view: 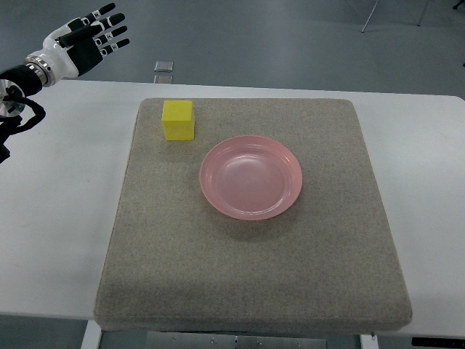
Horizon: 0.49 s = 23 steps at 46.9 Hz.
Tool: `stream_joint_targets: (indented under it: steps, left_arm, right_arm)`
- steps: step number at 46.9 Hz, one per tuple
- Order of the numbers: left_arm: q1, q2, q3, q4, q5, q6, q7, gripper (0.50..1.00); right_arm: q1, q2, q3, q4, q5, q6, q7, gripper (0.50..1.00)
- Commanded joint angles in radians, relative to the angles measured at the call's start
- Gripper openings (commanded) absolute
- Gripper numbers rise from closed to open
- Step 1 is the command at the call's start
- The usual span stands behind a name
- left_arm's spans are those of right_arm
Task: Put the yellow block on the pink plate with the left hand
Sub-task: 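Move the left hand toward the yellow cube, fingers open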
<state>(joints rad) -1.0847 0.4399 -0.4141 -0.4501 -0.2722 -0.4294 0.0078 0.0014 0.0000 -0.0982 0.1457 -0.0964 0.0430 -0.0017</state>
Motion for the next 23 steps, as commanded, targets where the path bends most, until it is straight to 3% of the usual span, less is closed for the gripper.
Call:
stream_joint_targets:
  steps: [1,23]
  left_arm:
    - [0.002,-0.021,0.000,-0.001,0.001,-0.002,0.000,0.996]
    - [-0.021,-0.029,0.000,0.047,0.001,-0.002,-0.005,0.996]
  right_arm:
    - [0.000,0.000,0.000,0.000,0.000,0.000,0.000,0.924]
    - [0.000,0.000,0.000,0.000,0.000,0.000,0.000,0.924]
